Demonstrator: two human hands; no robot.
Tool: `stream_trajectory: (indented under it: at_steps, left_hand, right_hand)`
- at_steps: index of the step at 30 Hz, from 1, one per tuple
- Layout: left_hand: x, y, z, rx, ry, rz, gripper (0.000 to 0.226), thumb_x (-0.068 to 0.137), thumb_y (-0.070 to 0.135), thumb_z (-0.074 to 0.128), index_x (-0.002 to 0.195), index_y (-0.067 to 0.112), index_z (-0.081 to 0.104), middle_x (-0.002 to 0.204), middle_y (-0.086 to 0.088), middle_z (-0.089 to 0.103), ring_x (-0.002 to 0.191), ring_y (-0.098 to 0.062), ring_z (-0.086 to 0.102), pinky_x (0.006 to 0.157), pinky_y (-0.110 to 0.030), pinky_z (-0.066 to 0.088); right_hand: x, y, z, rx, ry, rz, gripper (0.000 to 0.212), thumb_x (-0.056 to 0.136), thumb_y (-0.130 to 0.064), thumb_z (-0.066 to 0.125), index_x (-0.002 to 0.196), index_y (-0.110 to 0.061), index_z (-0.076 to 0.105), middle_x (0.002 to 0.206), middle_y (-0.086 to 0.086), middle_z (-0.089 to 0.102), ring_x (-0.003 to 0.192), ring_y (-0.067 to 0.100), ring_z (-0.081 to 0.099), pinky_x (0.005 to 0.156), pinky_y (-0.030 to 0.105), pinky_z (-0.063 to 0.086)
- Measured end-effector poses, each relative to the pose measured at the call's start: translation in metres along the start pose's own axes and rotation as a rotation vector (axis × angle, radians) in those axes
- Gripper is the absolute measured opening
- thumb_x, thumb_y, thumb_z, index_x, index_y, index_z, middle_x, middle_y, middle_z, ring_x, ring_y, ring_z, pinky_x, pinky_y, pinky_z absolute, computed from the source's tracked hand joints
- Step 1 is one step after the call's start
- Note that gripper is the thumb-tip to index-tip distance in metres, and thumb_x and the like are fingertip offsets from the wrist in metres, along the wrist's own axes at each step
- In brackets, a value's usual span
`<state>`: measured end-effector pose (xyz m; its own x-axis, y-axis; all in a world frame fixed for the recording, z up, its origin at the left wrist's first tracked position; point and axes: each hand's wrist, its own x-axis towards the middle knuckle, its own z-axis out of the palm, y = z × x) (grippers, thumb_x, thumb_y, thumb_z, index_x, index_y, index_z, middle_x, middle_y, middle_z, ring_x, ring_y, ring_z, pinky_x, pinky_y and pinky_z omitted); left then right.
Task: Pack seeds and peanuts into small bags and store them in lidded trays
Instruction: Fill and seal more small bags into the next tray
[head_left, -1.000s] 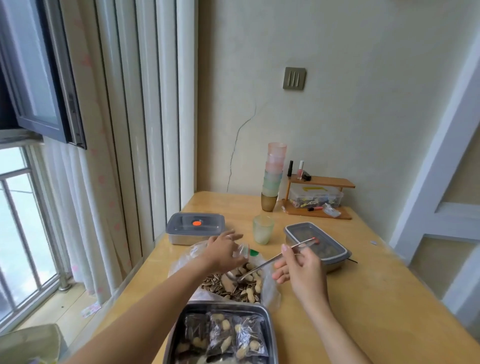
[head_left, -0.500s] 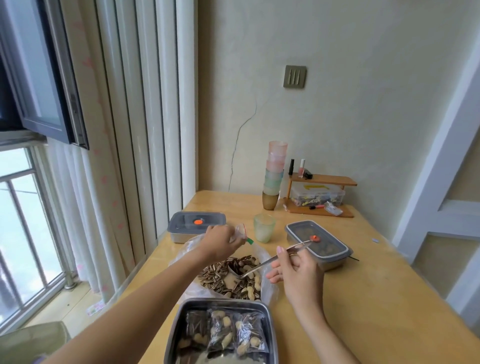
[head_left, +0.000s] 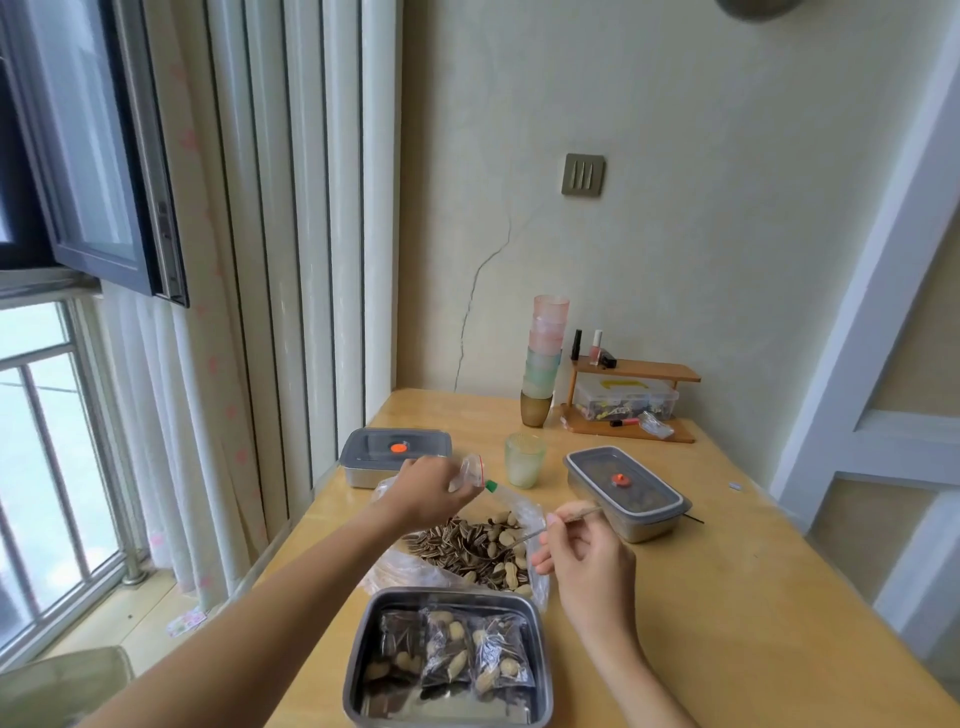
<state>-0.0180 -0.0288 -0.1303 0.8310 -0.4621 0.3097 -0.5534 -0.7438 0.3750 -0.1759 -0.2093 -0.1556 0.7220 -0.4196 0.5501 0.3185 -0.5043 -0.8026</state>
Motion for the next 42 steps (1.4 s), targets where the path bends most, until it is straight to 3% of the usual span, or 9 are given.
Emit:
stream_trajectory:
  at_steps: [5, 9, 12, 14, 16, 18, 31, 37, 42]
  left_hand:
    - [-0.002, 0.001, 0.005, -0.017, -0.064, 0.035, 0.048, 0.100, 0.055, 0.048, 0.097, 0.014, 0.073, 0.111, 0.000, 0.071, 0.100, -0.019, 0.063, 0.099, -0.041, 0.043]
    - [-0.010, -0.012, 0.014, -0.021, 0.023, 0.106, 0.038, 0.096, 0.050, 0.056, 0.106, 0.018, 0.075, 0.143, 0.005, 0.050, 0.134, -0.017, 0.039, 0.106, -0.041, 0.035]
    - [-0.018, -0.022, 0.018, -0.039, 0.038, 0.086, 0.049, 0.088, 0.055, 0.046, 0.099, 0.014, 0.071, 0.124, 0.001, 0.057, 0.117, -0.019, 0.045, 0.095, -0.040, 0.042]
    - [-0.024, -0.026, 0.020, -0.068, 0.019, 0.089, 0.049, 0.089, 0.048, 0.048, 0.115, 0.010, 0.064, 0.106, -0.002, 0.064, 0.098, -0.021, 0.054, 0.086, -0.040, 0.044]
    - [-0.031, -0.028, 0.020, -0.091, 0.019, 0.089, 0.033, 0.094, 0.029, 0.056, 0.122, 0.013, 0.058, 0.092, 0.006, 0.061, 0.086, -0.017, 0.054, 0.080, -0.036, 0.042]
    - [-0.035, -0.033, 0.020, -0.086, 0.023, 0.076, 0.013, 0.093, 0.026, 0.054, 0.104, 0.020, 0.052, 0.084, 0.012, 0.054, 0.080, -0.016, 0.052, 0.077, -0.037, 0.042]
    - [-0.030, -0.030, 0.019, 0.004, -0.185, -0.048, 0.034, 0.094, 0.048, 0.059, 0.113, 0.022, 0.049, 0.109, 0.009, 0.060, 0.105, -0.015, 0.053, 0.112, -0.049, 0.026]
    - [-0.025, -0.023, 0.023, -0.070, -0.252, -0.084, 0.059, 0.088, 0.051, 0.073, 0.129, 0.014, 0.054, 0.127, -0.001, 0.063, 0.118, -0.021, 0.058, 0.109, -0.041, 0.039]
    - [-0.020, -0.019, 0.029, -0.140, -0.249, -0.169, 0.063, 0.079, 0.051, 0.082, 0.122, 0.014, 0.055, 0.120, -0.003, 0.064, 0.107, -0.021, 0.060, 0.088, -0.034, 0.050]
  right_hand:
    - [0.000, 0.005, 0.002, -0.094, -0.032, -0.007, 0.018, 0.102, -0.009, 0.060, 0.088, -0.021, 0.058, 0.063, -0.008, 0.072, 0.055, 0.006, 0.070, 0.065, 0.037, 0.059]
    - [0.005, 0.010, -0.003, -0.104, -0.042, 0.067, 0.019, 0.102, -0.010, 0.058, 0.089, -0.024, 0.062, 0.064, -0.005, 0.071, 0.057, 0.005, 0.070, 0.066, 0.038, 0.059]
    - [0.012, 0.013, -0.007, -0.075, -0.061, 0.149, 0.020, 0.104, -0.014, 0.056, 0.088, -0.022, 0.065, 0.067, -0.003, 0.073, 0.057, 0.011, 0.070, 0.067, 0.041, 0.058]
    - [0.016, 0.015, -0.008, -0.040, -0.076, 0.194, 0.021, 0.105, -0.016, 0.054, 0.088, -0.021, 0.064, 0.071, -0.003, 0.074, 0.059, 0.016, 0.071, 0.070, 0.046, 0.059]
    - [0.020, 0.014, -0.008, -0.017, -0.077, 0.225, 0.021, 0.106, -0.017, 0.052, 0.090, -0.019, 0.064, 0.072, -0.002, 0.074, 0.060, 0.018, 0.072, 0.073, 0.052, 0.060]
    - [0.025, 0.013, -0.009, 0.007, -0.062, 0.239, 0.021, 0.107, -0.016, 0.050, 0.091, -0.017, 0.063, 0.071, 0.000, 0.074, 0.060, 0.020, 0.071, 0.073, 0.053, 0.060]
    - [0.059, -0.012, -0.015, 0.060, -0.057, 0.199, 0.023, 0.106, -0.018, 0.051, 0.087, -0.015, 0.063, 0.067, 0.008, 0.073, 0.060, 0.028, 0.072, 0.066, 0.049, 0.059]
    - [0.067, -0.024, -0.013, 0.005, -0.164, 0.115, 0.021, 0.108, -0.017, 0.050, 0.091, -0.009, 0.061, 0.066, 0.011, 0.072, 0.055, 0.020, 0.070, 0.056, 0.032, 0.056]
    - [0.082, -0.044, -0.006, -0.133, -0.319, -0.075, 0.026, 0.109, -0.020, 0.045, 0.090, -0.011, 0.059, 0.067, 0.007, 0.071, 0.053, 0.015, 0.070, 0.053, 0.027, 0.056]
